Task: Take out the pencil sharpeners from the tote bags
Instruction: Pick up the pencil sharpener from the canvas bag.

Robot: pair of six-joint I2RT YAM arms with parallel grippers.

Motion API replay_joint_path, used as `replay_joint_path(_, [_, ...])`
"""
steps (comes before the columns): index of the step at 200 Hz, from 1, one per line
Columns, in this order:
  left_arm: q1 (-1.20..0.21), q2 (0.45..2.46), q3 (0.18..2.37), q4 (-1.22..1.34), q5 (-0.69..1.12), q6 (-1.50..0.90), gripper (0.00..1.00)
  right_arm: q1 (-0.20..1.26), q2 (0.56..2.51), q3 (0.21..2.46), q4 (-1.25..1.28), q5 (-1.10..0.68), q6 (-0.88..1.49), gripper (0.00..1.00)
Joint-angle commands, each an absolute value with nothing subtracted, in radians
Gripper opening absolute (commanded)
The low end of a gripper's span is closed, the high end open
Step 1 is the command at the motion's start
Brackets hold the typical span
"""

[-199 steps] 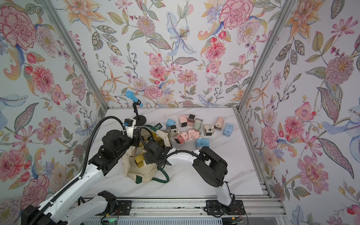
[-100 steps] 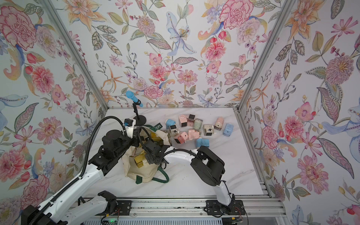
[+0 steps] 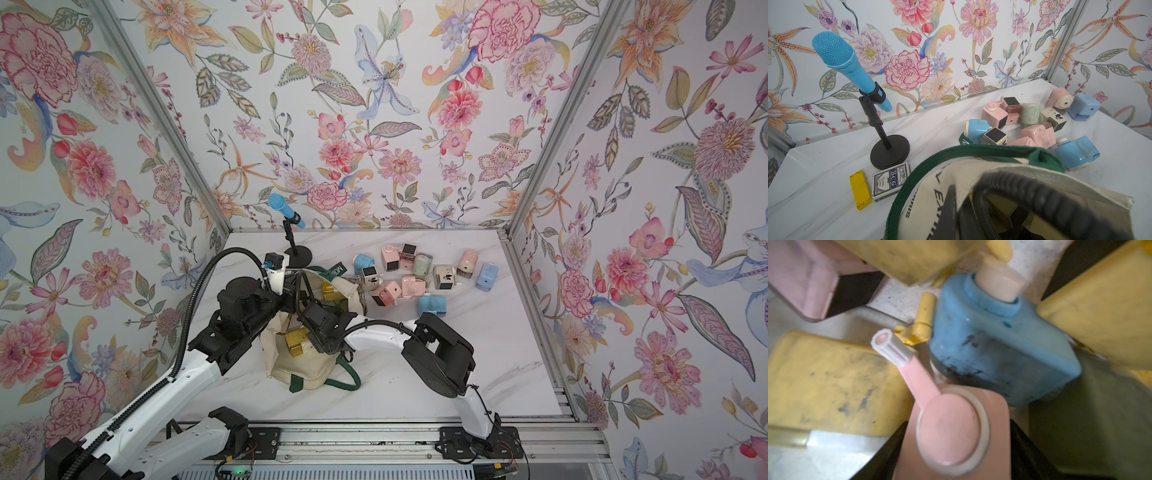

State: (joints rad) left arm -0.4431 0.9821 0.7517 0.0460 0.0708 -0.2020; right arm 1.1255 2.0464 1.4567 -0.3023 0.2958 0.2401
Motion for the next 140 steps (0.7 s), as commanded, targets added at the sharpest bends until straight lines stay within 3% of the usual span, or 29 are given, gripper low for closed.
replay_joint_path(1, [-0.434, 0.97, 0.79, 0.063, 0.057, -0.216, 0.0, 1.183, 1.964, 1.435, -0.288, 0.303, 0.177, 0.68])
replay_joint_path(57, [-0.434, 0.967, 0.79, 0.063, 0.057, -0.216, 0.0, 1.194, 1.861, 1.313, -0.204, 0.158, 0.257, 0.66])
replay_joint_path(87, [-0.434, 0.967, 0.79, 0.061, 0.057, -0.216, 0.0, 1.19, 1.843, 1.289, -0.193, 0.168, 0.259, 0.66])
replay_joint_path(140, [-0.435, 0.968, 0.79, 0.061, 0.057, -0.215, 0.0, 1.196, 1.915, 1.345, -0.231, 0.263, 0.288, 0.95])
